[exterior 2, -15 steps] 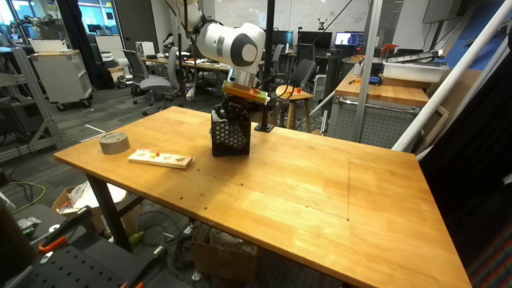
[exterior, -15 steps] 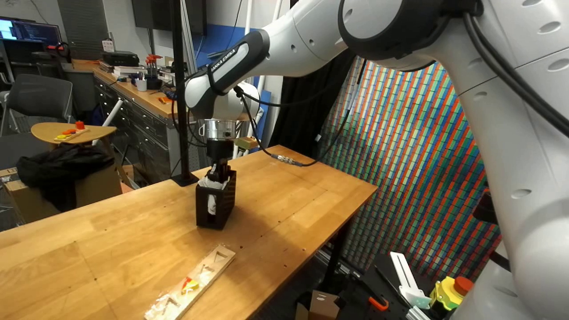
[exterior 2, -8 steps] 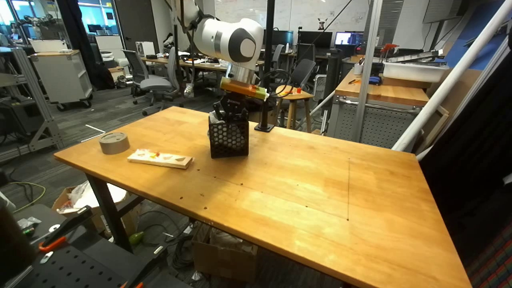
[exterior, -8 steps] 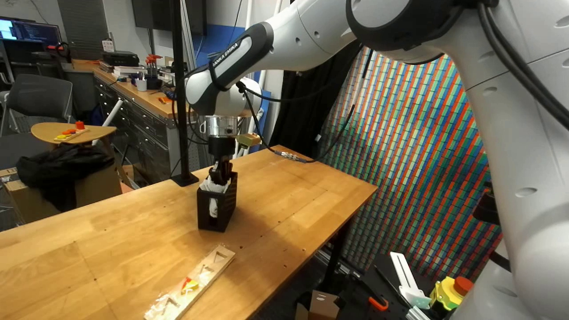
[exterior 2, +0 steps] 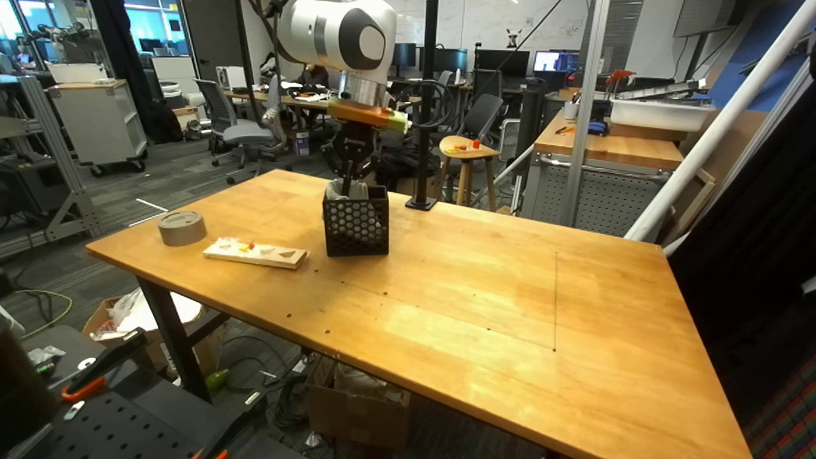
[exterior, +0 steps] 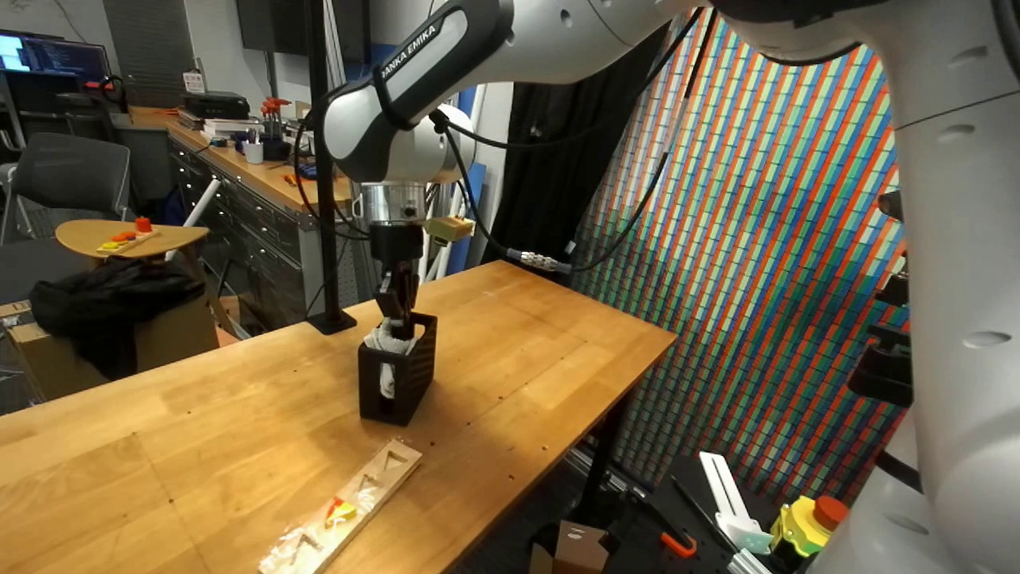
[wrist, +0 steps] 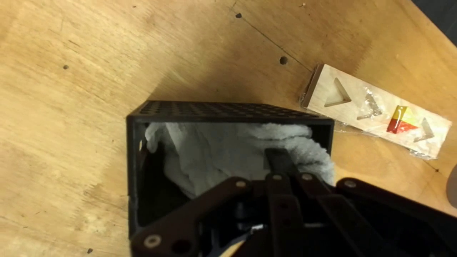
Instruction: Pick up the cloth from the table and put in the box
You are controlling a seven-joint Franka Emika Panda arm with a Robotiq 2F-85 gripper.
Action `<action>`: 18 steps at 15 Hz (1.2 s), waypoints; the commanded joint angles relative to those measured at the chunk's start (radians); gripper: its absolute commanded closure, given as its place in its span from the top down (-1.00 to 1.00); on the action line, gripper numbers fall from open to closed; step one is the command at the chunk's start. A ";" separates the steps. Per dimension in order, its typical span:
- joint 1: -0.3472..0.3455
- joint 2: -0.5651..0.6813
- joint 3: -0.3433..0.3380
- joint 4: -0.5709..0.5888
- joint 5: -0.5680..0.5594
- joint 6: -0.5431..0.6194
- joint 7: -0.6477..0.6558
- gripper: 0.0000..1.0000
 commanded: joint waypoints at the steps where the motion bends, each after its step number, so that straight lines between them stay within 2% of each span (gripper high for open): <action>1: 0.033 -0.113 -0.013 -0.087 -0.037 0.000 0.053 -1.00; 8: 0.081 -0.171 -0.005 -0.083 -0.090 -0.026 0.115 -1.00; 18: 0.101 -0.088 0.005 -0.027 -0.068 -0.027 0.104 -1.00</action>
